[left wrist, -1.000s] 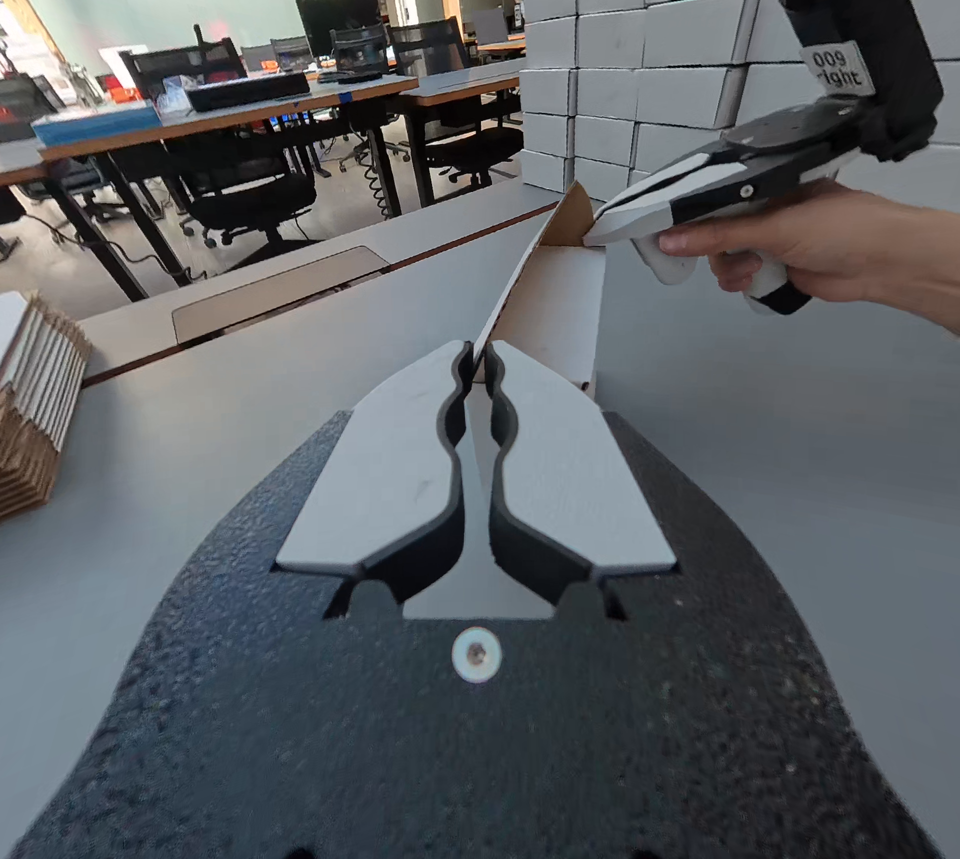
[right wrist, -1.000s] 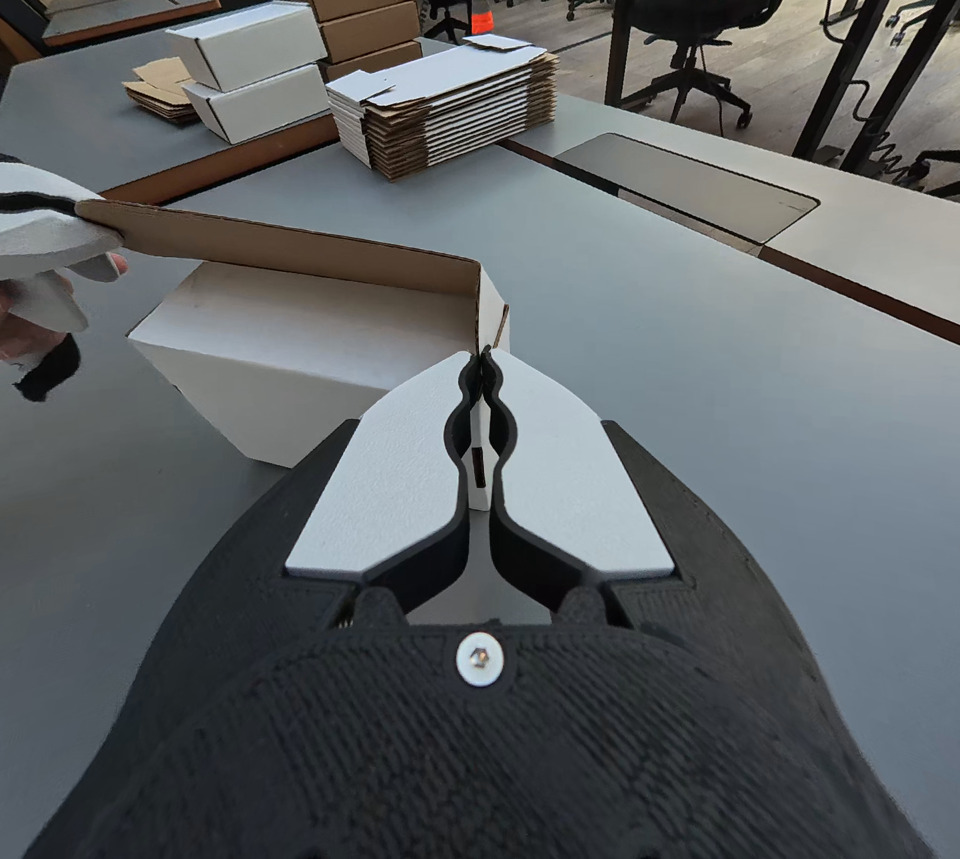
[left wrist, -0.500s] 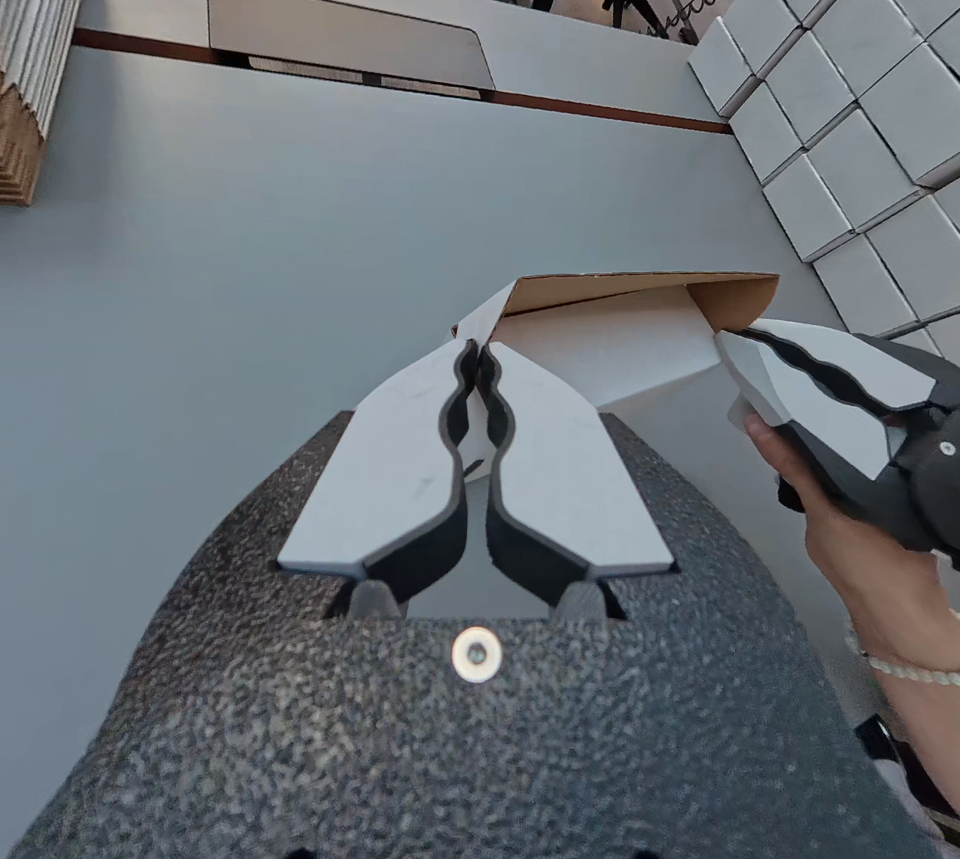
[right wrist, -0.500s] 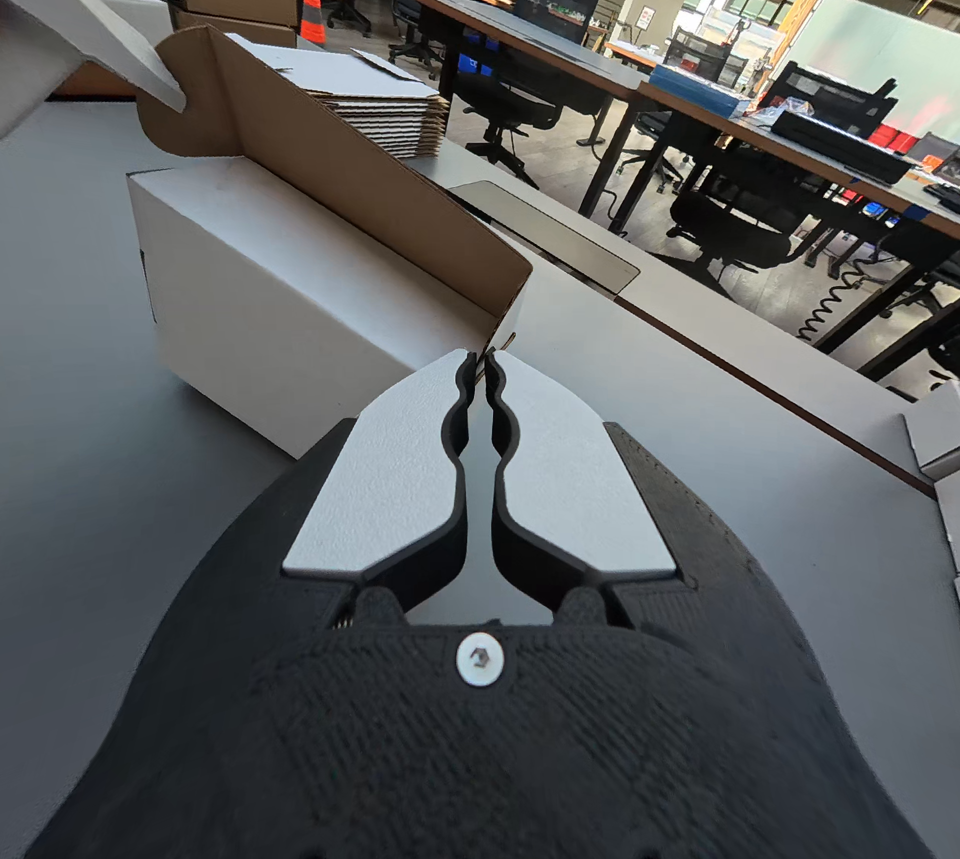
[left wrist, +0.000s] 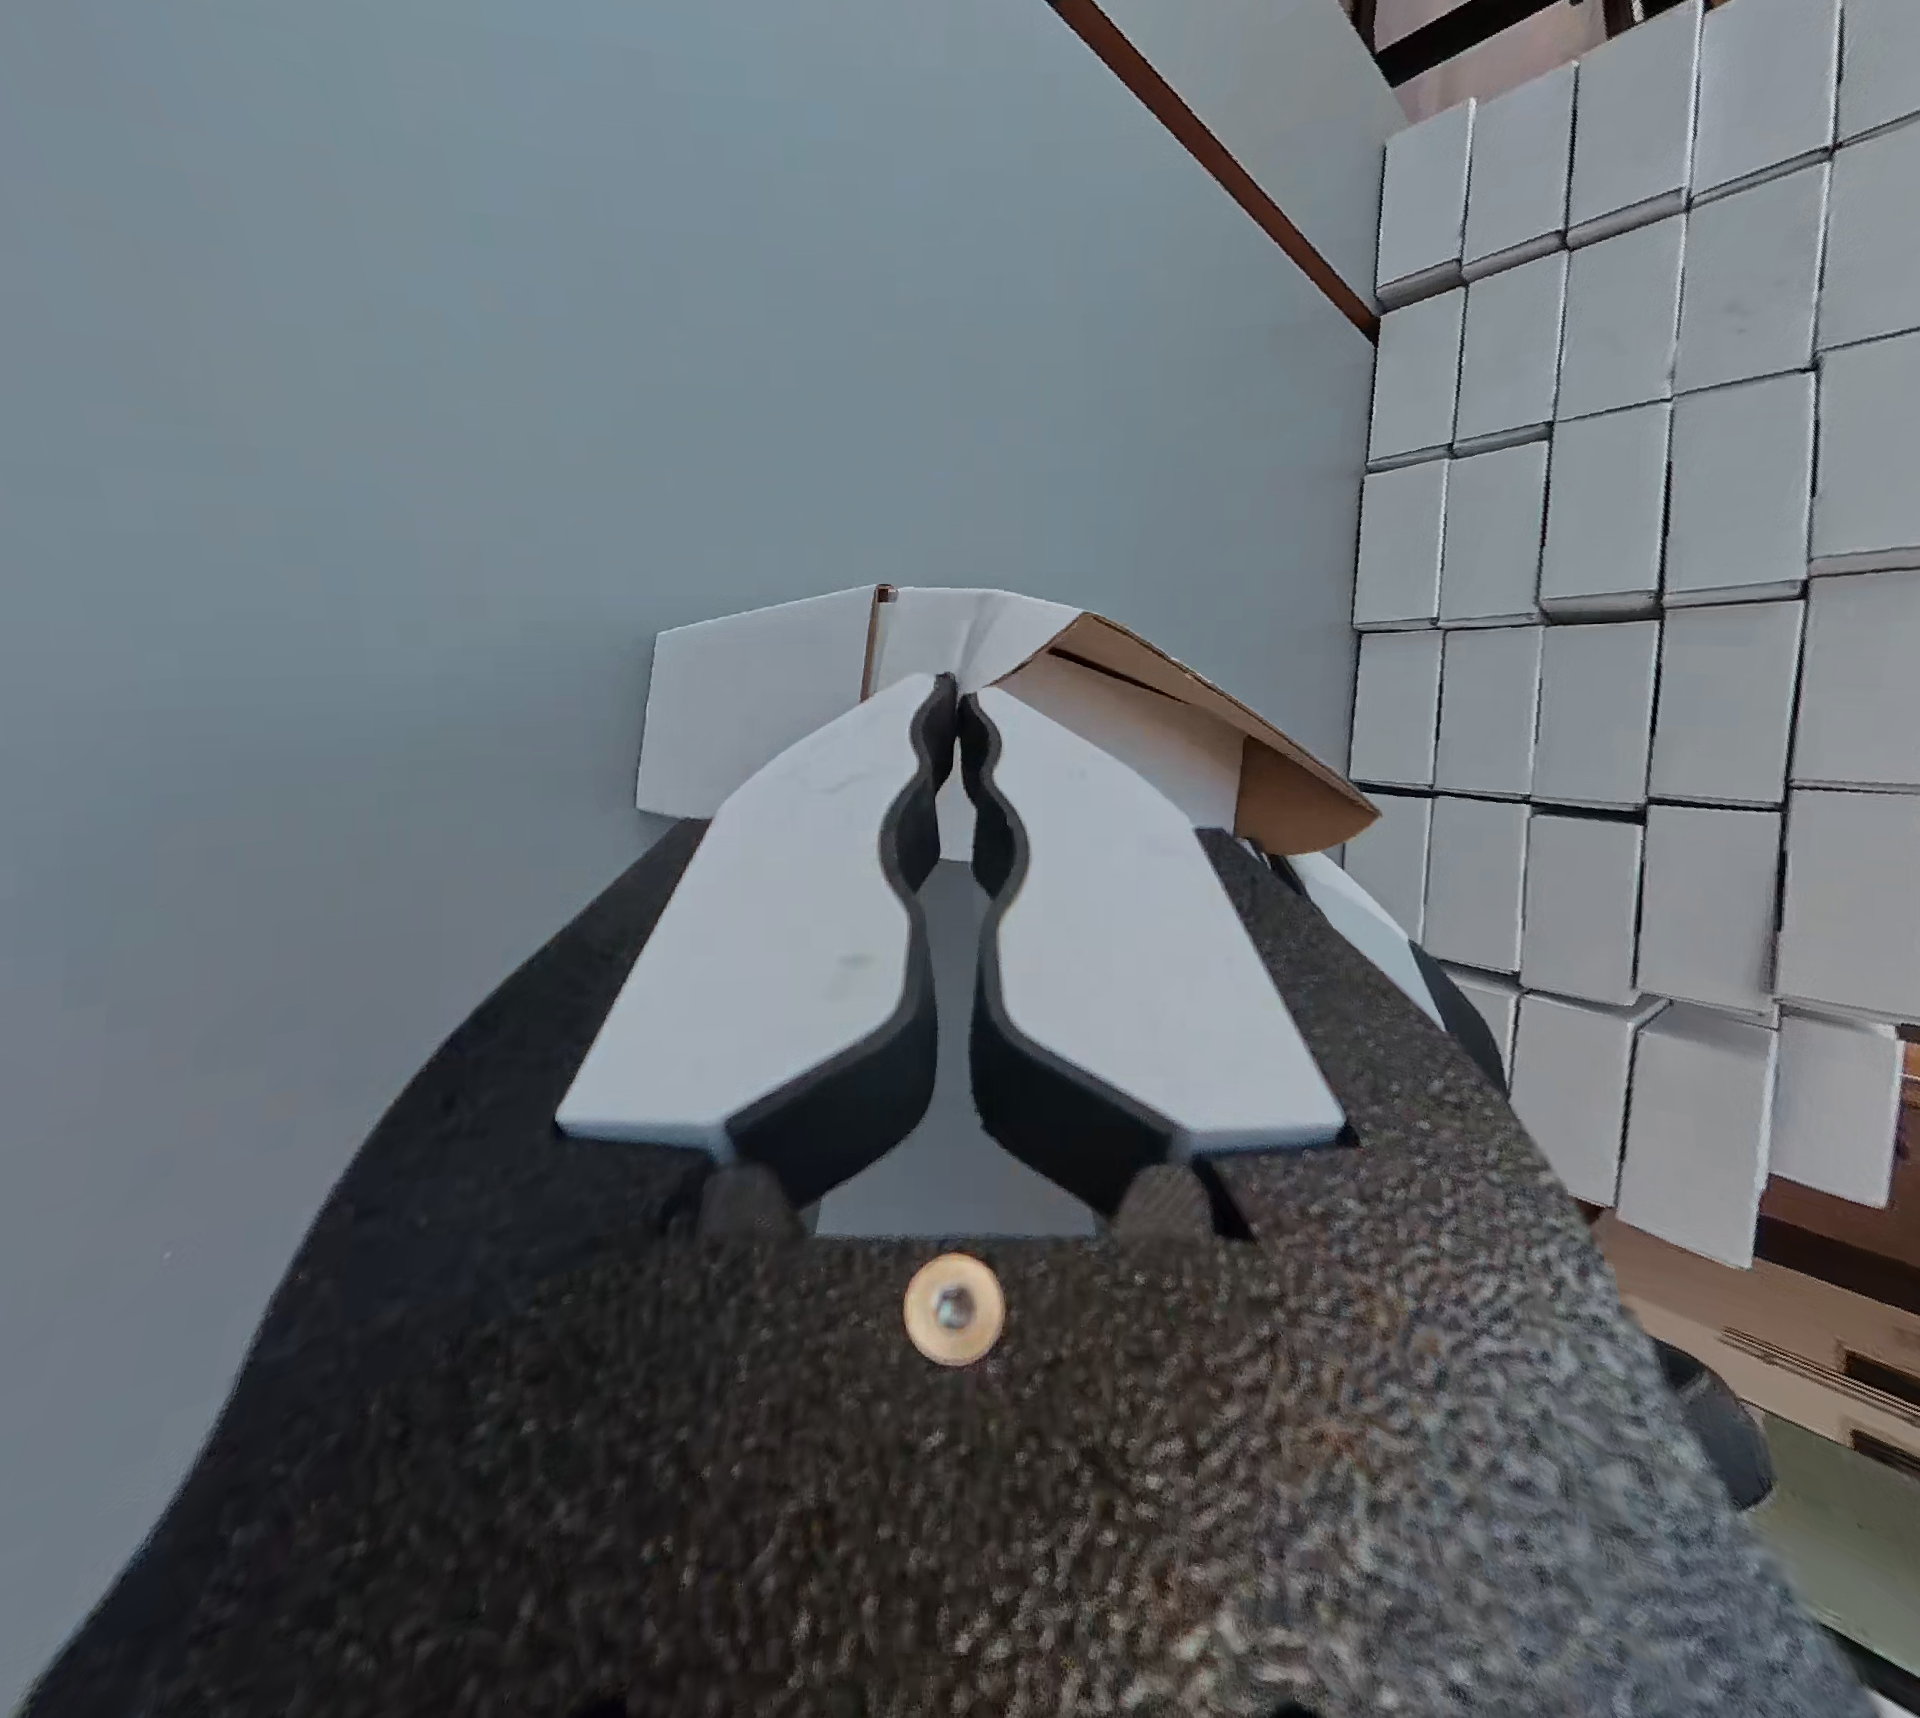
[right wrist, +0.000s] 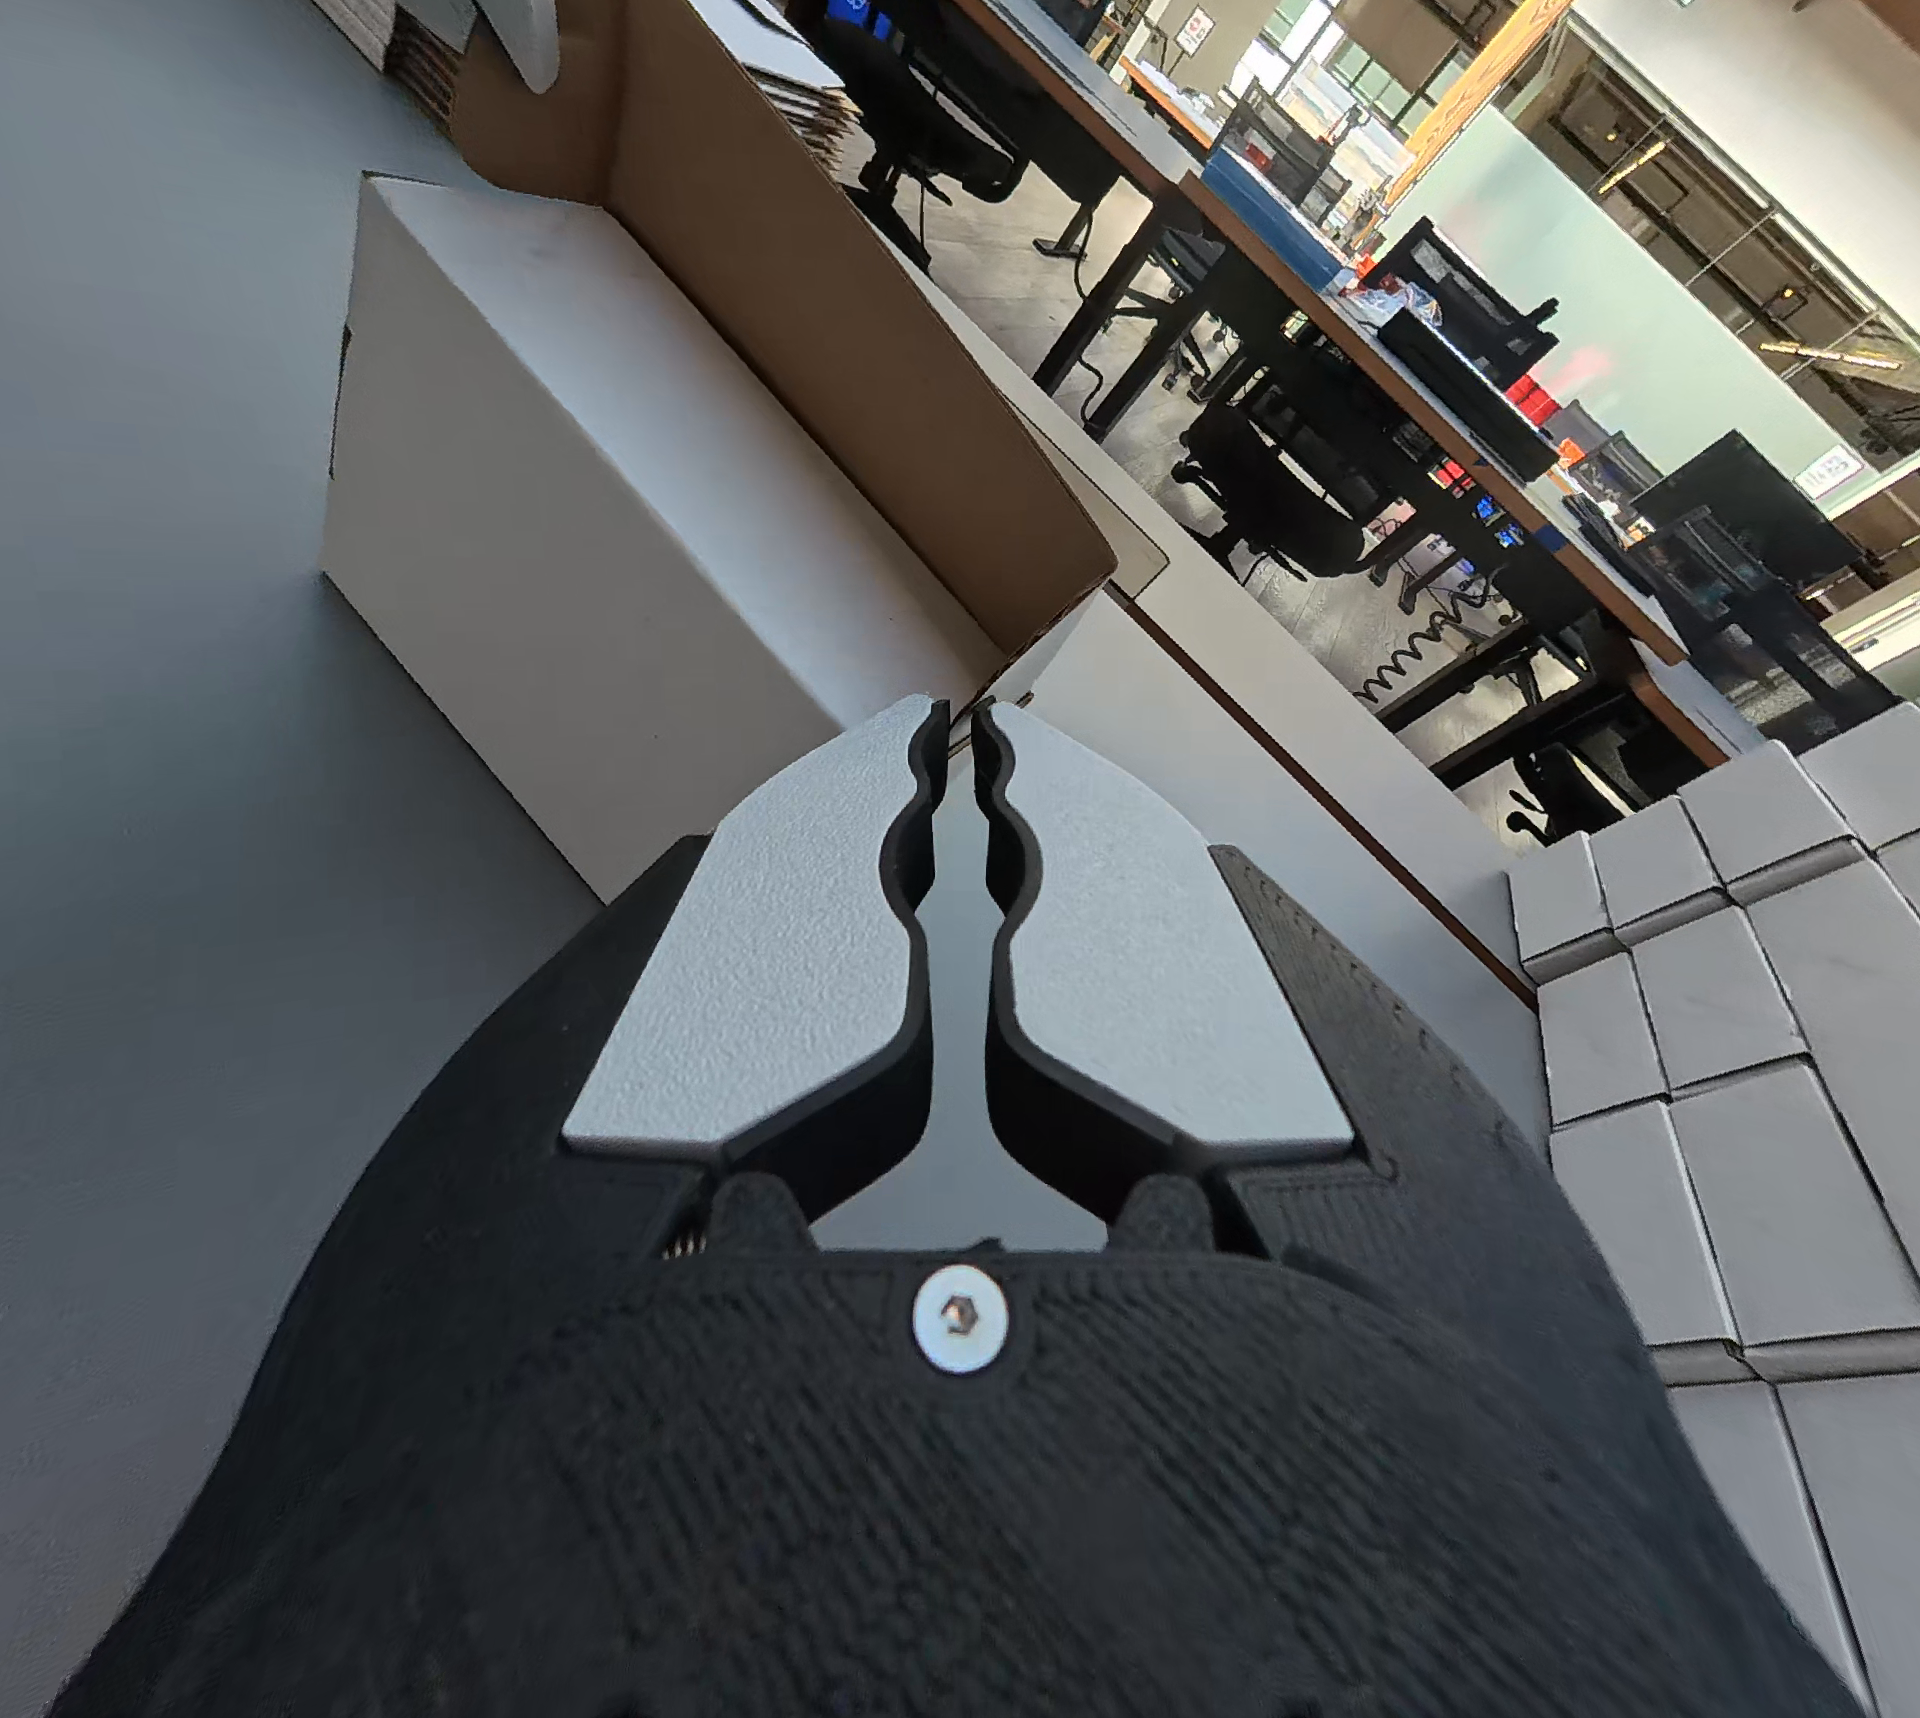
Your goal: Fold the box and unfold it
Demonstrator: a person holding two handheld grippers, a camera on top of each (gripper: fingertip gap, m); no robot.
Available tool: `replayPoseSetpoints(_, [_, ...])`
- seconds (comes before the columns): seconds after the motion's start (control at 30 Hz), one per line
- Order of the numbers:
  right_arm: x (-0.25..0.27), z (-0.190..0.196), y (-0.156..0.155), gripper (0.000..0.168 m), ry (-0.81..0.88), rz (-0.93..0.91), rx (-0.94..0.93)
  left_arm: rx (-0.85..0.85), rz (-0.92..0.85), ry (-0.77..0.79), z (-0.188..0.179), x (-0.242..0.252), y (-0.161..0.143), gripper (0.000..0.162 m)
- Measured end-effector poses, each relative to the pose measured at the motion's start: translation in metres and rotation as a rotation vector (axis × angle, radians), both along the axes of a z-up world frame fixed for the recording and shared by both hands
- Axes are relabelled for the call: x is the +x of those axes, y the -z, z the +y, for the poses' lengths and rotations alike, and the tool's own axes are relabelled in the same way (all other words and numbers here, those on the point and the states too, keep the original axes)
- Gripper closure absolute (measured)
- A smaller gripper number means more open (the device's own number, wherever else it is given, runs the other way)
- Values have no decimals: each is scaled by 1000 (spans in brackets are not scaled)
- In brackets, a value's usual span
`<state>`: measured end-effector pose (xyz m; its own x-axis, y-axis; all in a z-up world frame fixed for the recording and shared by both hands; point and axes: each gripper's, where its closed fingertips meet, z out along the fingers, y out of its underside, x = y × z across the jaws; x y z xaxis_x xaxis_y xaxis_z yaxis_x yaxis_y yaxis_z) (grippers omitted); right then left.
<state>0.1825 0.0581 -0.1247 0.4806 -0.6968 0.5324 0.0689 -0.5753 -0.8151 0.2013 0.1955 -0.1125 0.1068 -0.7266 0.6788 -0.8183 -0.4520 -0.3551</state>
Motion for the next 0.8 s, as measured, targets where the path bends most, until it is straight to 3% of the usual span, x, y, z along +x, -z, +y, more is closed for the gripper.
replayPoseSetpoints(0.1, [0, 0, 0, 164, 3, 5, -9, -26, 19, -9, 1, 0, 1, 161])
replayPoseSetpoints(0.3, [0, -1, 1, 164, -27, 55, 62, 246, -147, 29, 1, -6, 5, 161])
replayPoseSetpoints(0.47, [1, -3, 2, 164, -23, 74, 119, 300, -250, -14, 0, -12, 5, 162])
replayPoseSetpoints(0.7, [7, -8, 1, 164, -29, 79, 115, 6, -170, -58, -7, -14, 4, 161])
replayPoseSetpoints(0.8, [7, -7, 1, 165, -58, 81, 156, 134, -182, -31, -7, -14, 4, 162])
